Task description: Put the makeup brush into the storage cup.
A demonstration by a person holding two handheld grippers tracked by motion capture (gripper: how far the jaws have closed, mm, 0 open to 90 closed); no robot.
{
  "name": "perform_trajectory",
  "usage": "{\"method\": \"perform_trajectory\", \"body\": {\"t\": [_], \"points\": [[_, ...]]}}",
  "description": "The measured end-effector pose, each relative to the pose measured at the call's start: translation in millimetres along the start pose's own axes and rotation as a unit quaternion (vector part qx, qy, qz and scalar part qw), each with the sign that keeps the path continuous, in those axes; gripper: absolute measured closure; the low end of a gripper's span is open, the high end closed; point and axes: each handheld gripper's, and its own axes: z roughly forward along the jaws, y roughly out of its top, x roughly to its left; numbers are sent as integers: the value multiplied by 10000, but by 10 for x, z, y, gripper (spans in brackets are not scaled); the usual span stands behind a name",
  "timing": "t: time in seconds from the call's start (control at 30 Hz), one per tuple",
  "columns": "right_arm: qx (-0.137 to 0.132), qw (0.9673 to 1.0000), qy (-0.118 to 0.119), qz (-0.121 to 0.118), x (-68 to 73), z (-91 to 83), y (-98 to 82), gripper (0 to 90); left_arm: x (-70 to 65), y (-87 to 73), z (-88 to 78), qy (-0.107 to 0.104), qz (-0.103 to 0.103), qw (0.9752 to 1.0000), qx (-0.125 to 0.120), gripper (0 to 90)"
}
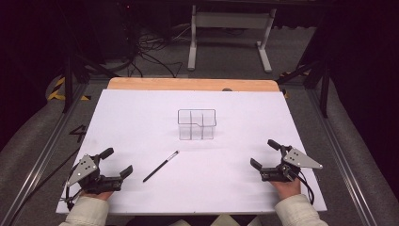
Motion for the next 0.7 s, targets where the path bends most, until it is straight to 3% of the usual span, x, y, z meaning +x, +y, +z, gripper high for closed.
{"method": "perform_trajectory", "body": {"t": [0.3, 0.47, 0.7], "points": [[1, 10000, 3, 17, -5, 4, -2, 3, -3, 18, 9, -21, 0, 10000, 41, 0], [10, 10000, 3, 39, -10, 5, -4, 3, 1, 66, 44, -96, -127, 9999, 65, 0], [25, 10000, -18, 87, -16, 8, -8, 3, -55, 215, 185, -244, 17, 9997, 97, 0]]}}
